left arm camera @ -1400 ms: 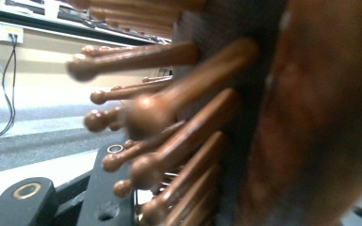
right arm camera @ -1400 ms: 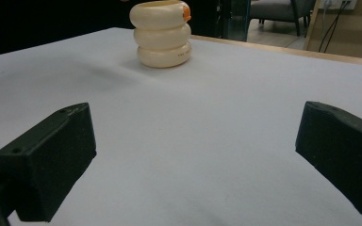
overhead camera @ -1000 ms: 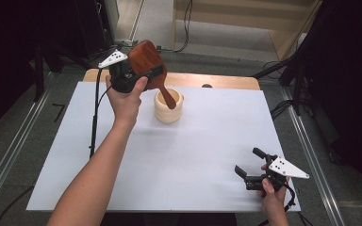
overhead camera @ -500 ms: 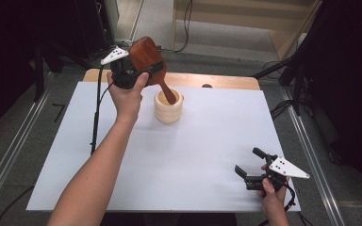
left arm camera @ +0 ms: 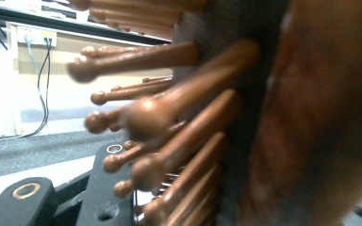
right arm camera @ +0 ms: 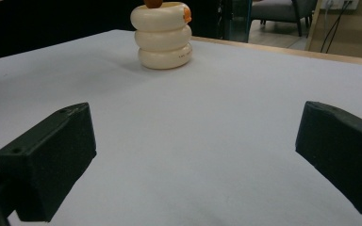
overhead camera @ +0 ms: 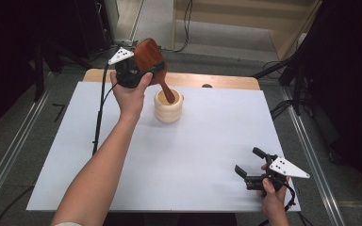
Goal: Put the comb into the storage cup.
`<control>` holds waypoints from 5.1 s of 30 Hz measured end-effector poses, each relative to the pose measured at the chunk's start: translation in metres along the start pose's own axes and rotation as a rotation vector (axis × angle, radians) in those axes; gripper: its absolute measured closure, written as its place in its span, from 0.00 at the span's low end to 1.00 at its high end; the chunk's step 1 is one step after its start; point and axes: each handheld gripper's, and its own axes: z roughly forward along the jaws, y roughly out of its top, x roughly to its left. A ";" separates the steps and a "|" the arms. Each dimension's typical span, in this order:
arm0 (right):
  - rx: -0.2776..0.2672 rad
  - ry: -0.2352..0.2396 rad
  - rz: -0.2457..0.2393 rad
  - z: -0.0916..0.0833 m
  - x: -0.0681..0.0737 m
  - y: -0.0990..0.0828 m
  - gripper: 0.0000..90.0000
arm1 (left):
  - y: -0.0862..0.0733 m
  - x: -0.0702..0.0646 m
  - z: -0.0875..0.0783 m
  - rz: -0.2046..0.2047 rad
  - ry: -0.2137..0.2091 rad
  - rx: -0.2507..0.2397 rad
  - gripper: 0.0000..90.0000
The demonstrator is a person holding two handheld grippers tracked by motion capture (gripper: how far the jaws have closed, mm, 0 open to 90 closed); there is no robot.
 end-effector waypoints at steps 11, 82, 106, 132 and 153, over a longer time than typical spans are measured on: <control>0.000 0.001 -0.001 0.000 0.000 0.000 0.00 | -0.007 0.004 0.009 0.006 0.026 0.011 0.58; -0.002 0.002 -0.005 0.001 0.000 0.000 0.00 | -0.079 0.016 0.036 -0.091 0.075 0.077 0.58; 0.000 0.000 -0.004 0.002 0.000 0.000 0.00 | -0.082 0.023 0.032 -0.125 0.137 0.074 0.50; 0.000 0.003 -0.005 0.002 0.000 0.000 0.00 | -0.086 0.022 0.025 -0.059 0.115 0.102 0.04; 0.001 0.003 -0.006 0.002 0.000 0.000 0.00 | -0.101 0.023 0.013 0.019 0.174 0.137 0.01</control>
